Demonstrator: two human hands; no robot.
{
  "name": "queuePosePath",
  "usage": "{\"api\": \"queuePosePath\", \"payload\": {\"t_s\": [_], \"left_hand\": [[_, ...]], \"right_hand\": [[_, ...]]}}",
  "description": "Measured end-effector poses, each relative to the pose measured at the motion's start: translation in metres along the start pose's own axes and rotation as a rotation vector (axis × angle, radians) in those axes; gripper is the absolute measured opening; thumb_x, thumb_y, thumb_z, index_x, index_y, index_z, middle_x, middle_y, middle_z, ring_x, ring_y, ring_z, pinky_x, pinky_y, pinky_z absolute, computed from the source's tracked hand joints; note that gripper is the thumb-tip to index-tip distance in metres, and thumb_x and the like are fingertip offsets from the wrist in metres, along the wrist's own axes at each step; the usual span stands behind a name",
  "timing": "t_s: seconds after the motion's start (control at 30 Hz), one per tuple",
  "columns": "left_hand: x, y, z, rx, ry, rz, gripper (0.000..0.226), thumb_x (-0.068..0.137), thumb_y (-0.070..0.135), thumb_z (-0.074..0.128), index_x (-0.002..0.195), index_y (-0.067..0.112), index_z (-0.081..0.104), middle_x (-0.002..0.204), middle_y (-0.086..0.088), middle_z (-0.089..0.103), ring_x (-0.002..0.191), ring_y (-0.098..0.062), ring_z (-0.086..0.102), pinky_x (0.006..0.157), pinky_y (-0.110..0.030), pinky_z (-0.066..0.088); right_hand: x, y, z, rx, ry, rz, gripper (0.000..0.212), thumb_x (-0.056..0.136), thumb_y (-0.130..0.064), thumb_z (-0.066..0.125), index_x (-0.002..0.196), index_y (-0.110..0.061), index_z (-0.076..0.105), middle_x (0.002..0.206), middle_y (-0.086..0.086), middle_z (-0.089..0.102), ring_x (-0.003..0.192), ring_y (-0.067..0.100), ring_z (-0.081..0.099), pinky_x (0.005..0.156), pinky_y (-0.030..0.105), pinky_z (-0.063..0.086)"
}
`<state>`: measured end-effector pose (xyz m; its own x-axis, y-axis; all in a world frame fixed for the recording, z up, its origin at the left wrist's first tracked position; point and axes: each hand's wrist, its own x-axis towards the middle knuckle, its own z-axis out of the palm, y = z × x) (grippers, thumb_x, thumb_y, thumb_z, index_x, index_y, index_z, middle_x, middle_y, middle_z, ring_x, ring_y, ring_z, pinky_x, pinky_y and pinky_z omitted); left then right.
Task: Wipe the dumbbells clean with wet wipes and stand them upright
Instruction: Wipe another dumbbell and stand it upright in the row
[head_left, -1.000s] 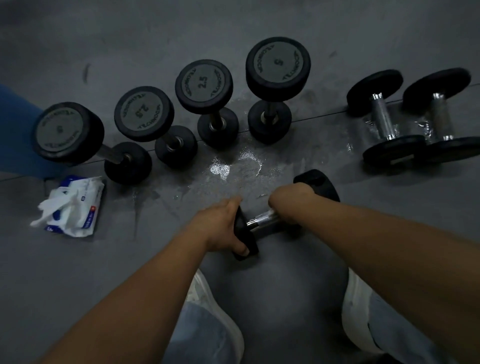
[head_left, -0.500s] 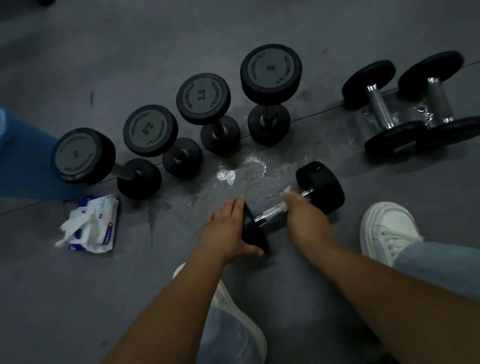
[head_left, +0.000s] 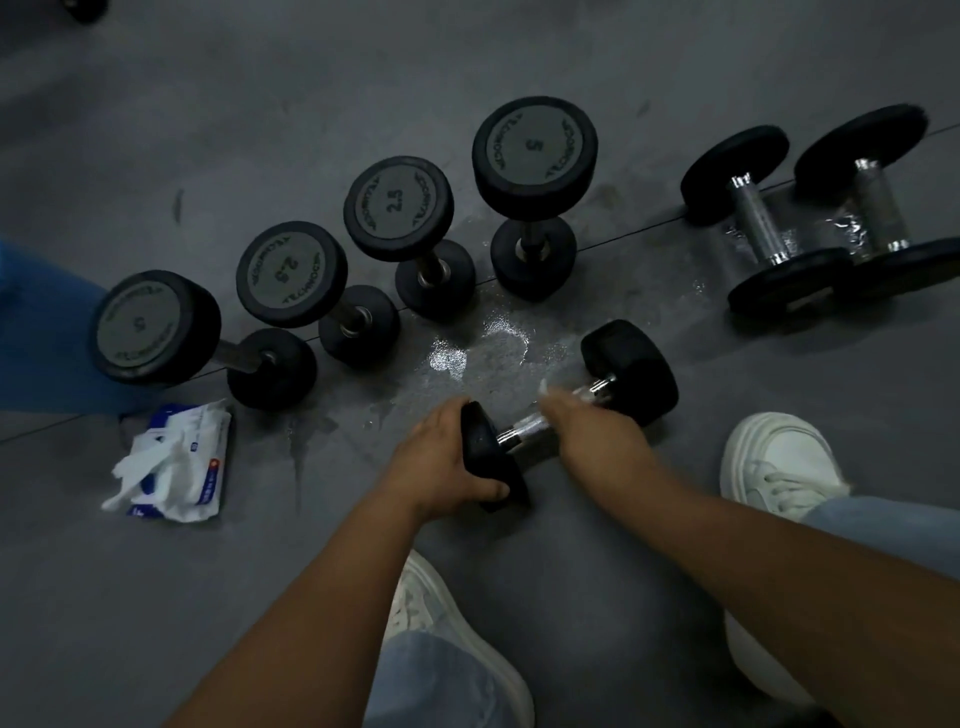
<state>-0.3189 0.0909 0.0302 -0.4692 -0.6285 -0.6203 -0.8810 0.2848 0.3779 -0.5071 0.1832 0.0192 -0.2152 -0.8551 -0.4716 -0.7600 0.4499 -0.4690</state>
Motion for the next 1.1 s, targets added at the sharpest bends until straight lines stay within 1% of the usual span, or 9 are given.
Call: {"api": "queuePosePath", "payload": {"t_s": [0.23, 0.3, 0.43, 0.5, 0.57, 0.63, 0.77, 0.93, 1.1], "left_hand": [[-0.005, 0.011, 0.005, 0.181, 0.007, -0.013, 0.136, 0.049, 0.069, 0.083, 0.154, 0.025, 0.009, 0.162, 0.001, 0.009, 0.146, -0.025, 0.019, 0.114, -0.048, 0.032], [-0.007, 0.012, 0.005, 0.231, 0.053, 0.0, 0.133, 0.047, 0.071, 0.083, 0.152, 0.025, 0.015, 0.156, 0.0, 0.019, 0.14, -0.025, 0.027, 0.109, -0.046, 0.037], [-0.003, 0.012, 0.004, 0.227, 0.078, 0.015, 0.125, 0.048, 0.069, 0.083, 0.149, 0.023, 0.024, 0.146, 0.0, 0.034, 0.131, -0.025, 0.037, 0.105, -0.043, 0.04], [-0.002, 0.011, 0.004, 0.213, 0.08, 0.023, 0.127, 0.047, 0.067, 0.084, 0.149, 0.023, 0.024, 0.146, 0.0, 0.036, 0.13, -0.025, 0.039, 0.105, -0.042, 0.04], [-0.001, 0.01, 0.002, 0.179, 0.066, 0.013, 0.132, 0.048, 0.064, 0.086, 0.153, 0.022, 0.018, 0.151, -0.002, 0.035, 0.135, -0.025, 0.037, 0.108, -0.042, 0.039], [-0.001, 0.01, 0.0, 0.14, 0.059, -0.004, 0.133, 0.05, 0.061, 0.087, 0.155, 0.021, 0.014, 0.154, -0.003, 0.033, 0.139, -0.025, 0.035, 0.11, -0.041, 0.037], [-0.003, 0.013, 0.005, 0.201, 0.06, -0.001, 0.131, 0.05, 0.063, 0.086, 0.152, 0.023, 0.013, 0.153, -0.003, 0.031, 0.136, -0.028, 0.039, 0.107, -0.041, 0.04], [-0.004, 0.016, 0.005, 0.309, 0.073, 0.009, 0.127, 0.048, 0.065, 0.084, 0.149, 0.023, 0.018, 0.141, -0.002, 0.041, 0.122, -0.029, 0.051, 0.097, -0.041, 0.047], [-0.001, 0.01, -0.001, 0.056, -0.074, -0.011, 0.11, 0.041, 0.068, 0.081, 0.133, 0.029, 0.035, 0.12, 0.0, 0.058, 0.105, -0.022, 0.058, 0.088, -0.036, 0.051]], "right_hand": [[-0.003, -0.007, 0.009, 0.031, 0.024, -0.012, 0.045, 0.099, -0.022, 0.034, 0.141, -0.036, 0.037, 0.146, -0.006, 0.044, 0.118, 0.032, 0.056, 0.095, 0.039, 0.047], [-0.007, -0.012, 0.013, 0.002, -0.069, -0.124, 0.046, 0.099, -0.026, 0.035, 0.143, -0.038, 0.035, 0.145, -0.005, 0.046, 0.12, 0.029, 0.055, 0.094, 0.037, 0.047], [-0.001, -0.002, 0.006, 0.022, 0.054, 0.044, 0.054, 0.094, -0.014, 0.039, 0.144, -0.036, 0.035, 0.148, -0.004, 0.043, 0.118, 0.031, 0.056, 0.096, 0.038, 0.046], [-0.007, -0.013, 0.01, -0.021, -0.098, -0.123, 0.059, 0.093, -0.017, 0.042, 0.148, -0.035, 0.03, 0.15, -0.006, 0.04, 0.125, 0.028, 0.052, 0.1, 0.038, 0.044], [-0.005, -0.014, 0.01, -0.062, -0.062, -0.247, 0.045, 0.096, -0.026, 0.04, 0.14, -0.035, 0.039, 0.139, -0.005, 0.052, 0.119, 0.025, 0.056, 0.095, 0.036, 0.047], [0.007, -0.003, 0.005, -0.144, 0.046, -0.151, 0.035, 0.1, -0.025, 0.036, 0.133, -0.031, 0.043, 0.137, -0.002, 0.05, 0.111, 0.028, 0.06, 0.088, 0.04, 0.049], [0.016, -0.003, 0.007, -0.36, -0.024, -0.076, 0.033, 0.093, -0.011, 0.043, 0.125, -0.022, 0.041, 0.13, 0.004, 0.044, 0.103, 0.029, 0.062, 0.072, 0.039, 0.049], [0.04, -0.02, -0.004, -0.515, -0.15, -0.002, 0.033, 0.091, -0.011, 0.049, 0.123, -0.02, 0.055, 0.124, 0.009, 0.056, 0.111, 0.03, 0.059, 0.086, 0.04, 0.05], [0.051, -0.02, -0.021, -0.693, -0.365, -0.081, 0.036, 0.091, -0.015, 0.053, 0.125, -0.022, 0.06, 0.13, 0.005, 0.057, 0.119, 0.027, 0.055, 0.095, 0.041, 0.048]]}}
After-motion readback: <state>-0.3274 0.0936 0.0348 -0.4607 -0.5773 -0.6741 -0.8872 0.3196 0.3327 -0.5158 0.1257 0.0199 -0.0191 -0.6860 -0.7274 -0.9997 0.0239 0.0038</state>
